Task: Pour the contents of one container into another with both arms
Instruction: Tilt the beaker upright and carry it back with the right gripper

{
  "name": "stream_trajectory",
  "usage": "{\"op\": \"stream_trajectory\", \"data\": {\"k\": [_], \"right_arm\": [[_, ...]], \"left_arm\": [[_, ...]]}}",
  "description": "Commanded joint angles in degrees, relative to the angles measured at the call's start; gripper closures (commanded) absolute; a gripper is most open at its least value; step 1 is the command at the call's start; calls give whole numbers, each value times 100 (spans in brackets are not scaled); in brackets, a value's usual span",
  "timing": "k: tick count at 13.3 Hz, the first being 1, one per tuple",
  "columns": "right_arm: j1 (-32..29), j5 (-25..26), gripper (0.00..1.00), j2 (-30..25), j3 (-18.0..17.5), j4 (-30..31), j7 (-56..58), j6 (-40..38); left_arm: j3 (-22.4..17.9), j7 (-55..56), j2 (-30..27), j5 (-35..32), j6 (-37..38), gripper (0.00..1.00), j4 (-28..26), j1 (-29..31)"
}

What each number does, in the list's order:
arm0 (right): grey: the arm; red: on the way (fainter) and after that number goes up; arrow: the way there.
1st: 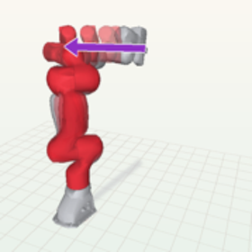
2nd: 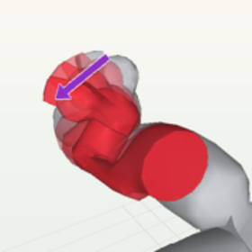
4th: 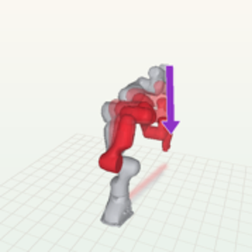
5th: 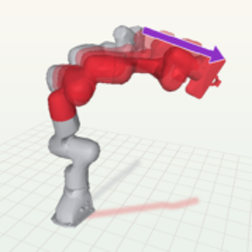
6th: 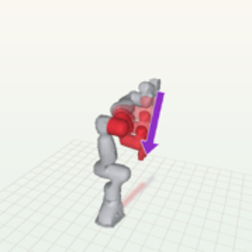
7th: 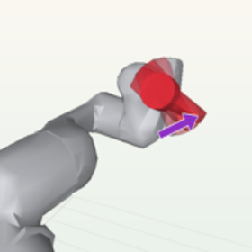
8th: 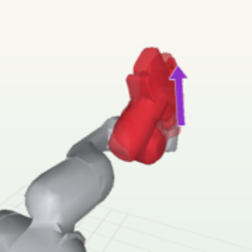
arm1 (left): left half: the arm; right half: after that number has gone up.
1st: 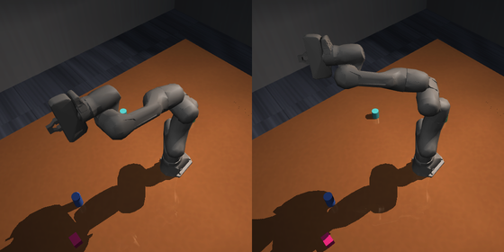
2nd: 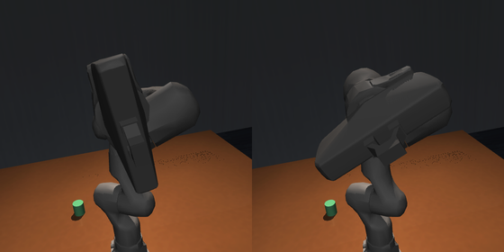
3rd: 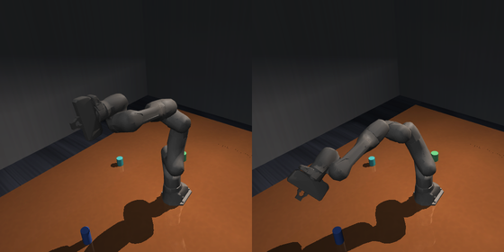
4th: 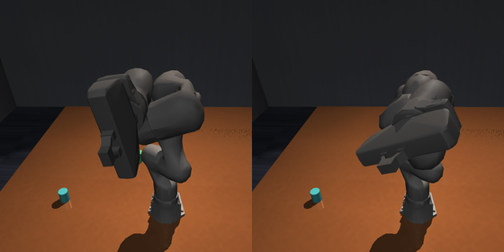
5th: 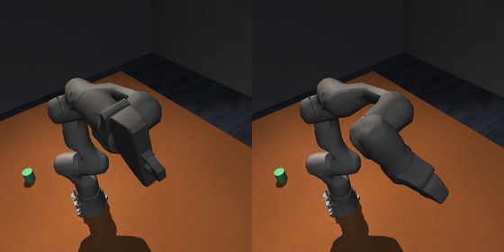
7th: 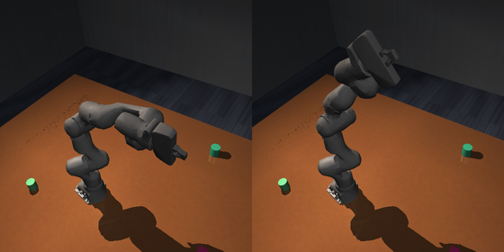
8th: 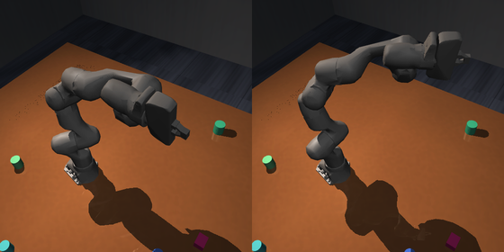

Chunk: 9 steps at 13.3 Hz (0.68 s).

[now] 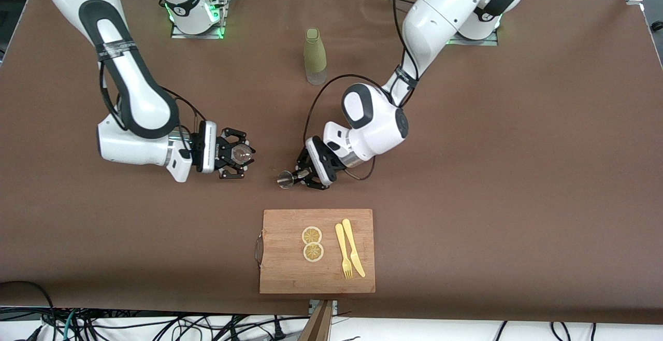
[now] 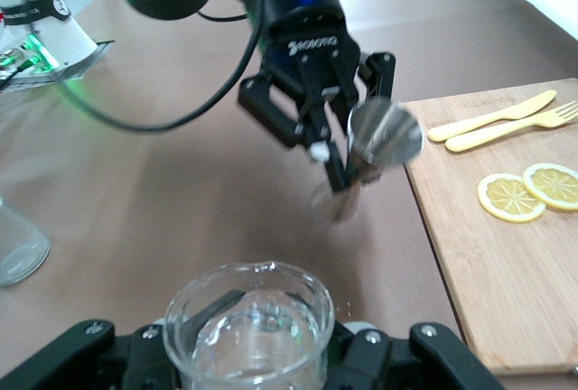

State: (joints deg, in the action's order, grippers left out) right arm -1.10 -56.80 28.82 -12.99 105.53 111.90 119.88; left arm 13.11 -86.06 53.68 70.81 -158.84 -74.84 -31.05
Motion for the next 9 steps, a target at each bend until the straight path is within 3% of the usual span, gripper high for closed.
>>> {"op": "stream_trajectory", "data": {"k": [1,5,9], "right_arm": [[-110,-244,71,-148,287,143,550,-481],[-180,-981,71,-43,928,485,1832,-1097],[-356,-1009,71,36,1271,644,2501,-1474]], "left_arm": [[542,-577,-463,-138,360,100,-671,799],[658,-1482,-648,-85,2071,100,-979,1916],[518,-2475,-648,-164,3759,100,-1138,2734]]}}
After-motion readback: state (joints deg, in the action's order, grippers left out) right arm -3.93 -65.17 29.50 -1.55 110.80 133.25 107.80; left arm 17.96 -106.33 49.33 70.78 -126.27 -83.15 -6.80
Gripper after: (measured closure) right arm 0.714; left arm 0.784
